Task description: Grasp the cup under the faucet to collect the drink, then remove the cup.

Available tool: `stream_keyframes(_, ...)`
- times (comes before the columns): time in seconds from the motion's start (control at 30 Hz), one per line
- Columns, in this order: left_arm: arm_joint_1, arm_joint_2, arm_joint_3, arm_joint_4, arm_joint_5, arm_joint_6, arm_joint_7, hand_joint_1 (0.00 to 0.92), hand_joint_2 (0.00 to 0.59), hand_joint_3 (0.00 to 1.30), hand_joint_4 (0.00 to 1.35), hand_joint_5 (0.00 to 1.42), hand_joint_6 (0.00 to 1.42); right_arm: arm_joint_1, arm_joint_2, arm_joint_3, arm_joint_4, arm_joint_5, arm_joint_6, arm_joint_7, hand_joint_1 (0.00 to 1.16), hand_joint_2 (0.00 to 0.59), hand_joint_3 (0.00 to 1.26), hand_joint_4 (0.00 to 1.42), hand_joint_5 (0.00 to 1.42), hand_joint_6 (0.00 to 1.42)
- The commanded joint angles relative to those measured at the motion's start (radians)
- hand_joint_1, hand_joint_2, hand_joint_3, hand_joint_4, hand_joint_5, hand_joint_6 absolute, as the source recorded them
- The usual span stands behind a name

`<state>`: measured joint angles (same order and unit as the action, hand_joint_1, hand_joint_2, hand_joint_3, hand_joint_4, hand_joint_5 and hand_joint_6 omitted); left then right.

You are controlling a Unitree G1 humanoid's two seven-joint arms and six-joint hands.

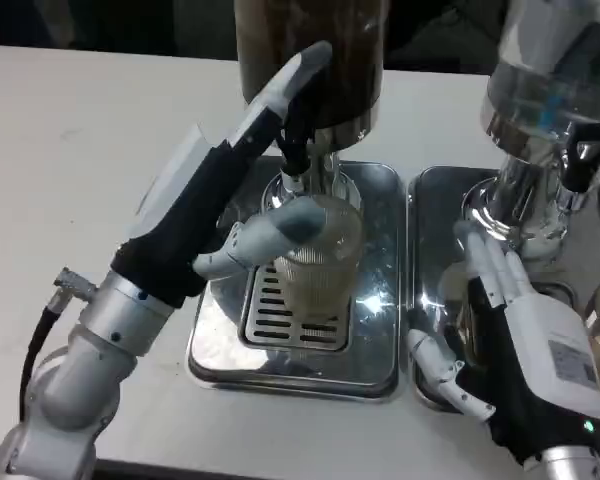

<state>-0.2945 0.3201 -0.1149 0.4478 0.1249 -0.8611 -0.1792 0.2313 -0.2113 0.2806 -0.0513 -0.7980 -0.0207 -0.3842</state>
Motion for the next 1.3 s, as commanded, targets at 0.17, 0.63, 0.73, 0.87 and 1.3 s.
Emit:
stream_keyframes(0.17, -0.034, -0.034, -0.044, 0.073, -0.011, -0.007, -0.056, 0.0, 0.094, 0.0, 0.0, 0.06, 0.01, 0.012, -0.001, -0.006, -0.021, -0.009, 0.005, -0.014, 0.22, 0.394, 0.0, 0.0, 0.0, 0.13)
stream_keyframes(0.63, -0.004, -0.012, -0.094, 0.001, 0.071, -0.02, -0.056, 0.0, 0.102, 0.05, 0.0, 0.11, 0.06, 0.009, 0.0, -0.008, -0.019, 0.002, 0.003, -0.004, 0.22, 0.394, 0.0, 0.0, 0.0, 0.14)
stream_keyframes(0.73, 0.003, -0.003, -0.097, -0.016, 0.103, -0.021, -0.048, 0.0, 0.103, 0.05, 0.0, 0.12, 0.06, 0.006, 0.001, -0.007, -0.017, 0.006, 0.001, -0.001, 0.22, 0.394, 0.0, 0.0, 0.0, 0.14)
stream_keyframes(0.87, 0.011, 0.01, -0.099, -0.031, 0.134, -0.016, -0.035, 0.0, 0.103, 0.06, 0.0, 0.13, 0.07, 0.002, 0.001, -0.007, -0.014, 0.018, -0.007, 0.004, 0.22, 0.394, 0.0, 0.0, 0.0, 0.15)
stream_keyframes(1.3, 0.025, 0.01, -0.094, -0.047, 0.139, -0.018, -0.003, 0.0, 0.104, 0.07, 0.0, 0.13, 0.07, -0.082, 0.015, -0.055, 0.072, 0.309, -0.122, 0.155, 0.39, 0.318, 0.0, 0.0, 0.0, 0.05)
